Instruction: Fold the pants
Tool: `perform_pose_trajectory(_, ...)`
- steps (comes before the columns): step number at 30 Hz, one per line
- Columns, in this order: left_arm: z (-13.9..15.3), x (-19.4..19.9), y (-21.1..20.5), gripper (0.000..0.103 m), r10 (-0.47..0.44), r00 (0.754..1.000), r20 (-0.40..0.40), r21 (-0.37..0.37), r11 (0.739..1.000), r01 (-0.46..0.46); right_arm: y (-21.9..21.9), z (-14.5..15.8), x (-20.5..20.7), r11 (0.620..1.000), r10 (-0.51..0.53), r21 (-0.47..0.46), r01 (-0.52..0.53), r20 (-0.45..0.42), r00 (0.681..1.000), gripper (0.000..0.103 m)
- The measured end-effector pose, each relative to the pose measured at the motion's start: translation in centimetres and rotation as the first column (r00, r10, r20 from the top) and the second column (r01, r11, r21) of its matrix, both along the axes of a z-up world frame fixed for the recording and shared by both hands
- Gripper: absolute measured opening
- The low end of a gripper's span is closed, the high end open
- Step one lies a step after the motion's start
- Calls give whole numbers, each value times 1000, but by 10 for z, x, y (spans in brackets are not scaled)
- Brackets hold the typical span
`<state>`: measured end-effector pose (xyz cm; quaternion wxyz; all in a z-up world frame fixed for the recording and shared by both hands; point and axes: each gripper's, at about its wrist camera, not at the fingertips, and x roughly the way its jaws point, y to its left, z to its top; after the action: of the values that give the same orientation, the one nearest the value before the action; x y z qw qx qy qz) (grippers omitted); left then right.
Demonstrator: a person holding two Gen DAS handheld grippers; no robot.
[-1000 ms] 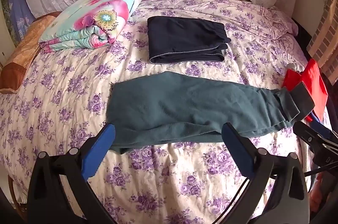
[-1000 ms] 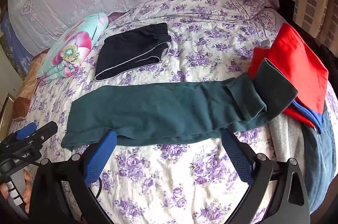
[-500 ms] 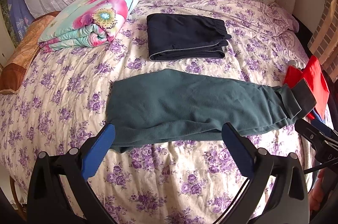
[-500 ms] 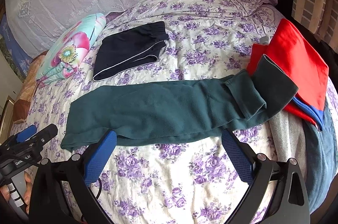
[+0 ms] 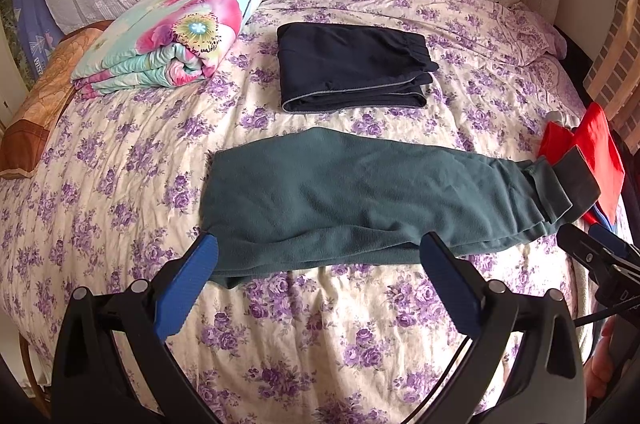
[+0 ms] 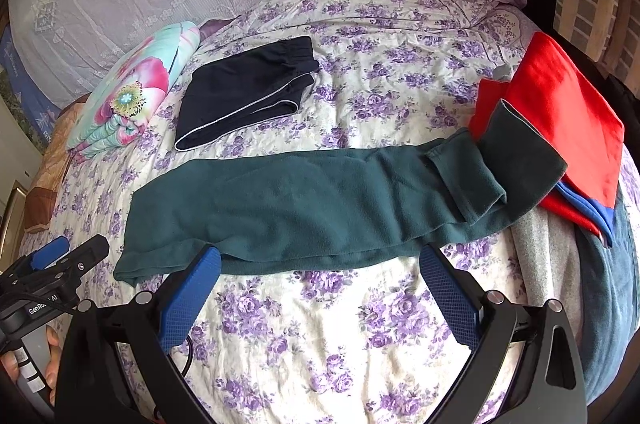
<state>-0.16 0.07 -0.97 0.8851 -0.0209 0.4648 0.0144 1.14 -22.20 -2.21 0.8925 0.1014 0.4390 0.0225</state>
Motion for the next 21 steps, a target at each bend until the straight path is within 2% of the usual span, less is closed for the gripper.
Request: perform_pose_trajectory(21, -9, -2, -2, 98, -1, 1000, -9, 4, 1000, 1, -2, -3, 2, 1000, -1, 1, 1, -7, 1000, 100)
